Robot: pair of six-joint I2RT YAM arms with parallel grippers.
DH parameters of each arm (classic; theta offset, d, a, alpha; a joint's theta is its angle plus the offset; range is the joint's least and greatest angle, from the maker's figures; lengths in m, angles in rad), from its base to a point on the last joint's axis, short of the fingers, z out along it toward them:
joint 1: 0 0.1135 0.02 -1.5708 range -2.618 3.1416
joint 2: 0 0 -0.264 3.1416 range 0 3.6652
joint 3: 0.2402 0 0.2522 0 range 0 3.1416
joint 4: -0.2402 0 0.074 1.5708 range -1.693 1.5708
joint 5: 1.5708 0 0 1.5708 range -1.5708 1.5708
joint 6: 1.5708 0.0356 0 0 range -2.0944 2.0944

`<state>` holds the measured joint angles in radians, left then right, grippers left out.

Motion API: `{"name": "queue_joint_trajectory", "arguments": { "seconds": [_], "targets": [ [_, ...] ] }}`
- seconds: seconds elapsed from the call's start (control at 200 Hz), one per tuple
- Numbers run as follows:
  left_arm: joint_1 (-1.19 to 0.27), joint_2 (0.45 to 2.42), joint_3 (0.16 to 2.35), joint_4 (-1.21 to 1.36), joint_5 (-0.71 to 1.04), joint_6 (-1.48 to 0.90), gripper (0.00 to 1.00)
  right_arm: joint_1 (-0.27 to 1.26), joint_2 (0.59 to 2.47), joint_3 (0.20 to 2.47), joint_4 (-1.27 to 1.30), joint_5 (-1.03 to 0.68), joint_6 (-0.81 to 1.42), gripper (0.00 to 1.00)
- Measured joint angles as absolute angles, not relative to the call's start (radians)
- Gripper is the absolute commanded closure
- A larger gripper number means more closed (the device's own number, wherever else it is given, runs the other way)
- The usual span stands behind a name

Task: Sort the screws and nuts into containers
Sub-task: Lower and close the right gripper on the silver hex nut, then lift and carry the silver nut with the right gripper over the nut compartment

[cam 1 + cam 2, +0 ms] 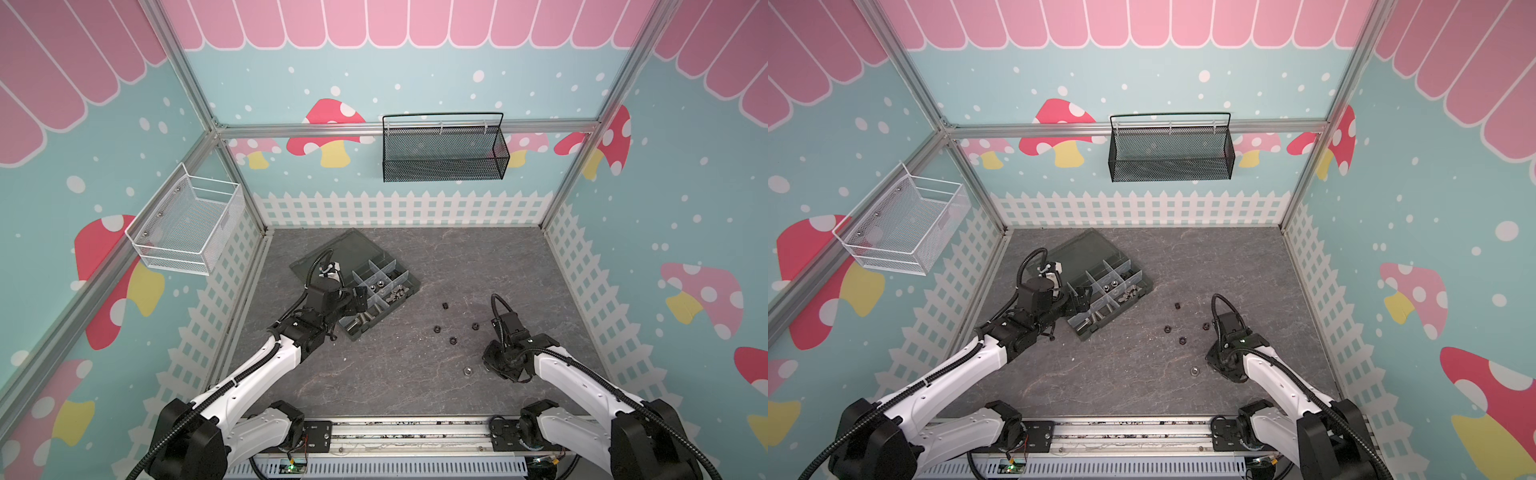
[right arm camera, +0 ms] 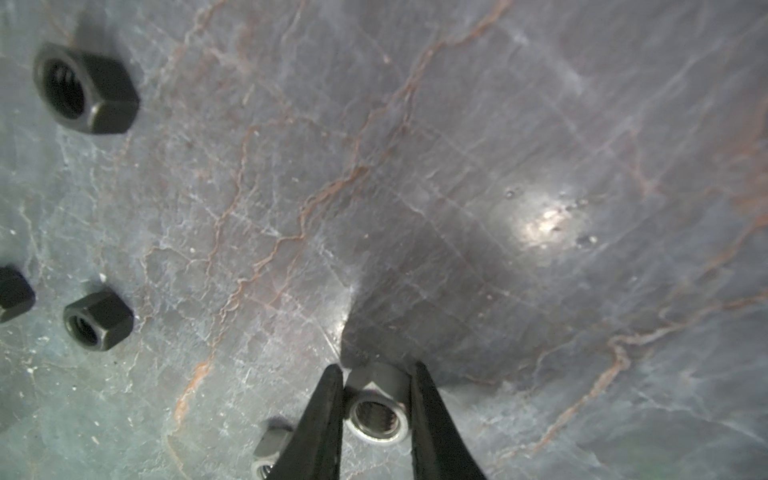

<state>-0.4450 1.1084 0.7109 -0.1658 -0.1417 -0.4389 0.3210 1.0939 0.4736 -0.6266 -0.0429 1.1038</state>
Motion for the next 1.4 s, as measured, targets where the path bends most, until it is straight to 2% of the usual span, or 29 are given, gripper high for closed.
{"name": "queue_joint_trajectory", "arguments": {
  "seconds": [0.405,1.401],
  "targets": [
    [-0.442,1.113,0.711,-0.162,-0.142,-0.443,0.0,0.321,1.121,0.493,-0.614,-0.057,1.046,0.87],
    [-0.441,1.152,0.711,-0.16,-0.141,-0.468,0.0,0.321,1.105,0.528,-0.59,-0.1,0.961,0.89]
  ]
}}
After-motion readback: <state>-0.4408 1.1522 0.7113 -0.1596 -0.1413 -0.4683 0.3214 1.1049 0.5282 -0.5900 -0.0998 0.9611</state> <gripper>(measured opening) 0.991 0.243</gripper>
